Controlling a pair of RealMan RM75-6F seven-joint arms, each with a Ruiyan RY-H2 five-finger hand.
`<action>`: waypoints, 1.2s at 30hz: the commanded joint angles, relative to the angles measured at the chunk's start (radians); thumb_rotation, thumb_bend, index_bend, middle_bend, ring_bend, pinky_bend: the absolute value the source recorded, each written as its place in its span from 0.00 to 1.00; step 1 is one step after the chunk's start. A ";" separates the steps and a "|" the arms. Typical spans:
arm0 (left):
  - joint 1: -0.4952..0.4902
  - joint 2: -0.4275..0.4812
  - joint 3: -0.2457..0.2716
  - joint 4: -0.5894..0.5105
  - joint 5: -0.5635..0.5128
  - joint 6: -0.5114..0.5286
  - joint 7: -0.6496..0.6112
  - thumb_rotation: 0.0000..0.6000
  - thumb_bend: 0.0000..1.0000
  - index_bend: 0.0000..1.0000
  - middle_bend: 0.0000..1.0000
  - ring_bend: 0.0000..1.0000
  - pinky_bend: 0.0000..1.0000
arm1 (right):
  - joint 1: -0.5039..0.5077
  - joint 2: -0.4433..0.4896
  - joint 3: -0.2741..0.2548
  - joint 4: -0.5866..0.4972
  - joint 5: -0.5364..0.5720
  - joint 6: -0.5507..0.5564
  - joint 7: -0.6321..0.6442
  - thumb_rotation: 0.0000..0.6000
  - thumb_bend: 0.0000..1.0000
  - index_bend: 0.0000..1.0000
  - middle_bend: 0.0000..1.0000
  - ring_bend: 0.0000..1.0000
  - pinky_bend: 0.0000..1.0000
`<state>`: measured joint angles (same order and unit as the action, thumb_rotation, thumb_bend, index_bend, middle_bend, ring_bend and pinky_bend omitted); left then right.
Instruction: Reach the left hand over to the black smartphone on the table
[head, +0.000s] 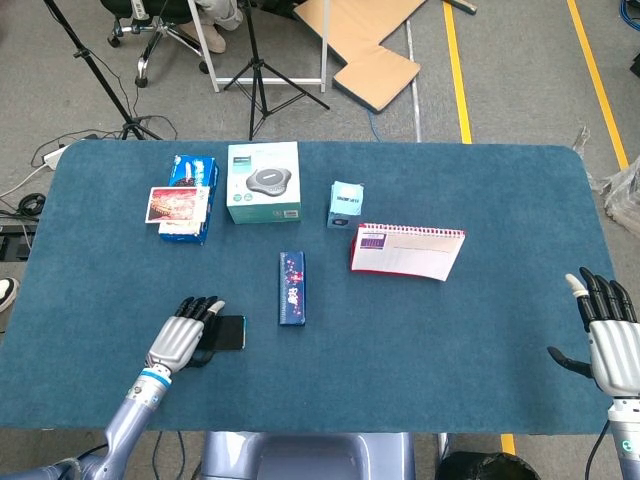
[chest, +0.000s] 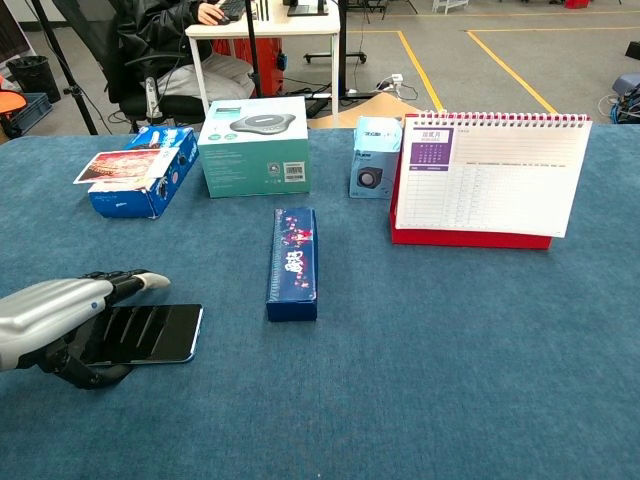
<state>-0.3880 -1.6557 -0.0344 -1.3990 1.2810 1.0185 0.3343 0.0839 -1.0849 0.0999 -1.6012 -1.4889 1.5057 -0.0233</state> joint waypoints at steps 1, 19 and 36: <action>-0.003 -0.003 0.003 0.005 0.000 0.000 -0.004 1.00 0.30 0.00 0.00 0.00 0.00 | -0.001 0.000 0.000 -0.001 -0.001 0.002 0.000 1.00 0.00 0.05 0.00 0.00 0.00; 0.009 0.041 0.043 -0.030 0.048 0.036 -0.054 1.00 0.70 0.17 0.08 0.11 0.13 | 0.002 -0.001 -0.003 -0.001 -0.002 -0.005 0.003 1.00 0.00 0.05 0.00 0.00 0.00; -0.077 0.153 -0.033 -0.203 -0.101 -0.069 0.032 1.00 0.79 0.20 0.14 0.21 0.20 | 0.004 -0.004 -0.007 -0.001 -0.004 -0.009 -0.005 1.00 0.00 0.05 0.00 0.00 0.00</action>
<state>-0.4404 -1.5166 -0.0423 -1.5833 1.2194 0.9754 0.3365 0.0877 -1.0890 0.0932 -1.6026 -1.4930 1.4971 -0.0281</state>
